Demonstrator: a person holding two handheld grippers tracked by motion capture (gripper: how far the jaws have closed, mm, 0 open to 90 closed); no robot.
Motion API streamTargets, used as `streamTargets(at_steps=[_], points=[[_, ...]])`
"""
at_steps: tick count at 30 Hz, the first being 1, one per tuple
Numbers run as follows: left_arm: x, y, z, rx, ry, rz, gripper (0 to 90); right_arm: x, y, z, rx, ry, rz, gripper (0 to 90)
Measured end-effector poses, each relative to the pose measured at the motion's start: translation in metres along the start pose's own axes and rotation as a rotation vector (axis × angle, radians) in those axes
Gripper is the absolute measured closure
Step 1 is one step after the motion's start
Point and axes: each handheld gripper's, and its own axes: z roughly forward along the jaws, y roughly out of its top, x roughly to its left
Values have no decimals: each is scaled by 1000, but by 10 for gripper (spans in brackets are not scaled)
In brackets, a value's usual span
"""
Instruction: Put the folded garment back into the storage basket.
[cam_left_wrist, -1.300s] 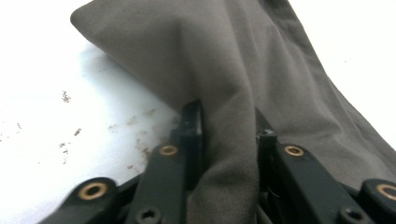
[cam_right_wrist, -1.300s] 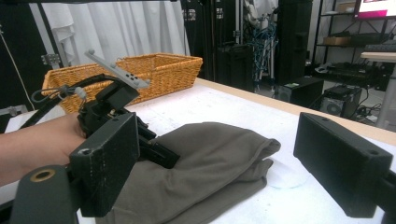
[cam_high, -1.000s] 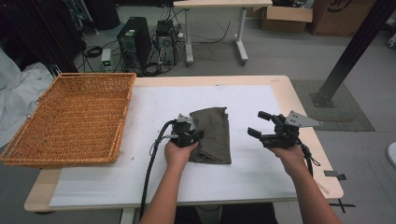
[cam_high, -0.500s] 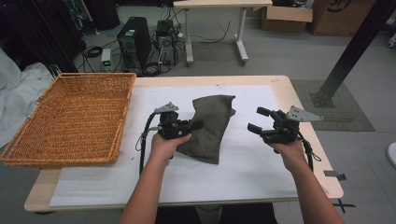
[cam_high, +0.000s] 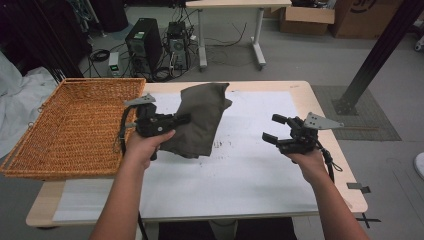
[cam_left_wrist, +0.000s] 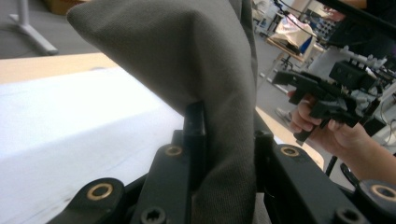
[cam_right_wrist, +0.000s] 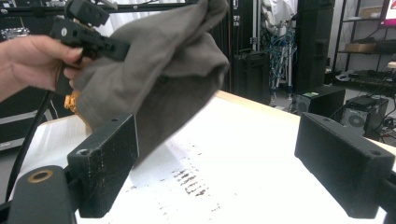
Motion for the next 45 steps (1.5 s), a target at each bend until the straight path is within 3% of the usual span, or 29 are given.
streamTargets(at_steps=[6, 16, 24, 30, 37, 45], points=[[7, 13, -37, -45, 39, 6, 761, 2, 1, 7, 2, 11, -2, 133], [28, 28, -105, -179, 163, -49, 761, 6, 1, 18, 7, 29, -2, 135], [42, 30, -143, -226, 243, -84, 761, 6, 1, 24, 16, 34, -2, 135], [55, 23, -173, -304, 326, -144, 760, 6, 2, 28, 17, 32, -3, 134], [69, 12, -195, -346, 382, -196, 760, 8, 4, 34, 18, 42, -6, 134], [81, 1, -204, -325, 459, -227, 760, 9, 2, 37, 22, 45, -1, 134]])
